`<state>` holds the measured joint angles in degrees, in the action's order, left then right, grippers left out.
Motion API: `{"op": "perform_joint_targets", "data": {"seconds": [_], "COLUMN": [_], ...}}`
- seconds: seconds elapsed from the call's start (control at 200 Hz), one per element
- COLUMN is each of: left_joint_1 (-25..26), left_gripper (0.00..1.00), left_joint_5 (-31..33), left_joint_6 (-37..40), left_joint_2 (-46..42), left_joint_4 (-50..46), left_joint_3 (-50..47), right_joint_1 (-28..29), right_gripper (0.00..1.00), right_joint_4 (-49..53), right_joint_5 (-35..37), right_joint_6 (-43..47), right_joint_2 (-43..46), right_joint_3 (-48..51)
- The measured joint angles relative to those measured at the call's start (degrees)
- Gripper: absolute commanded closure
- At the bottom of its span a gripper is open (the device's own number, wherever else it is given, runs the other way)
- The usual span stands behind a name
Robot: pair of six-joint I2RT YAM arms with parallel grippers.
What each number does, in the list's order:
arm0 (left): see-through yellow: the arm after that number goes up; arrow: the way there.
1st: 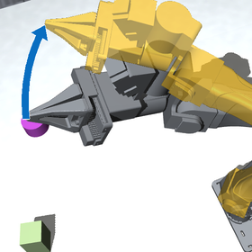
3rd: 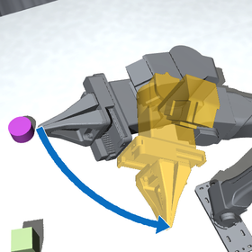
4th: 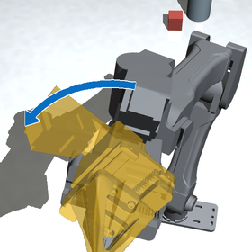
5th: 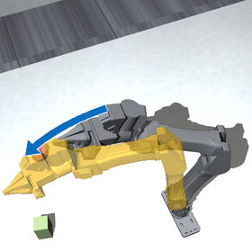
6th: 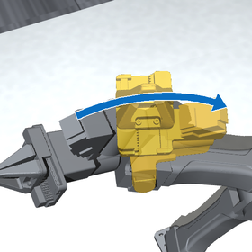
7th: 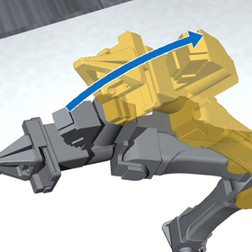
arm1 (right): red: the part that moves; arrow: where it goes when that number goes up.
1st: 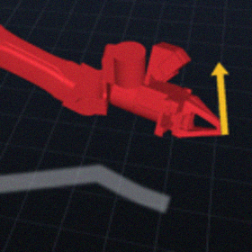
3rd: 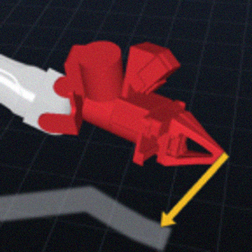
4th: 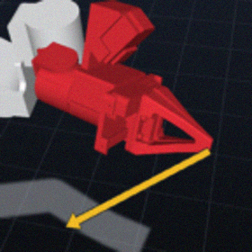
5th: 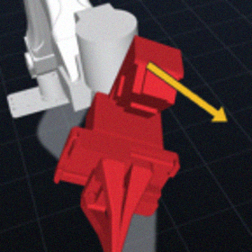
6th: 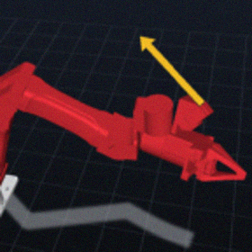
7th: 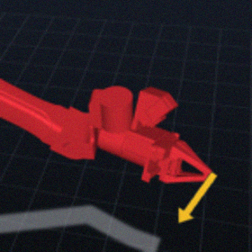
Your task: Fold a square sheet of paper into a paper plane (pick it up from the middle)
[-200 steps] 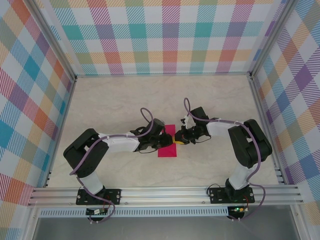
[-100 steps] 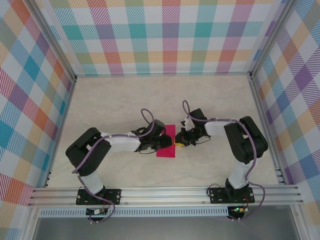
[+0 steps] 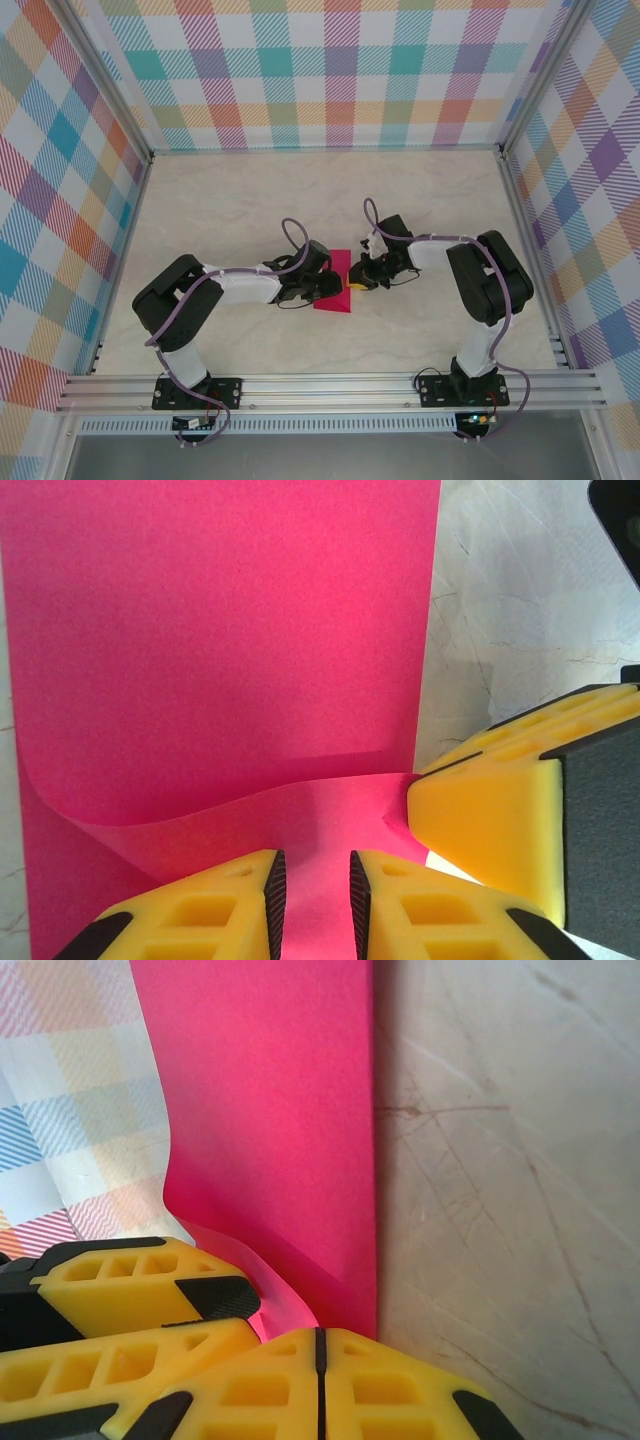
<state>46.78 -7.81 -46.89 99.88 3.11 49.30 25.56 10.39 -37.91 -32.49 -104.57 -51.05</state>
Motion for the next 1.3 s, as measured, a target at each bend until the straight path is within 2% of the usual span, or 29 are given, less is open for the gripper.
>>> {"op": "perform_joint_targets", "data": {"seconds": [0.18,0.375,0.525,0.615,0.845,1.3], "left_joint_1": [0.0,0.0,0.0,0.0,0.0,0.07], "left_gripper": [0.75,0.78,0.79,0.79,0.8,0.82], "left_joint_5": [0.0,0.22,0.59,0.7,1.07,1.53], "left_joint_6": [0.0,-0.02,-0.04,-0.09,-0.26,-1.49], "left_joint_2": [0.0,0.28,0.68,0.68,0.68,0.68], "left_joint_4": [0.0,-0.17,-0.22,-0.35,-0.59,-1.55], "left_joint_3": [0.0,0.0,0.02,0.02,0.04,0.42], "right_joint_1": [0.0,0.0,0.04,0.04,0.22,9.68], "right_gripper": [0.89,0.79,0.73,0.73,0.84,0.87], "right_joint_4": [0.02,0.46,2.84,3.67,4.37,5.09], "right_joint_5": [0.35,0.9,4.11,6.1,7.28,5.92], "right_joint_6": [0.0,0.02,0.0,-0.04,-0.28,-2.73], "right_joint_2": [-0.42,-0.42,3.67,7.61,15.1,15.93], "right_joint_3": [-0.07,-0.09,-0.07,0.17,4.55,6.49]}}
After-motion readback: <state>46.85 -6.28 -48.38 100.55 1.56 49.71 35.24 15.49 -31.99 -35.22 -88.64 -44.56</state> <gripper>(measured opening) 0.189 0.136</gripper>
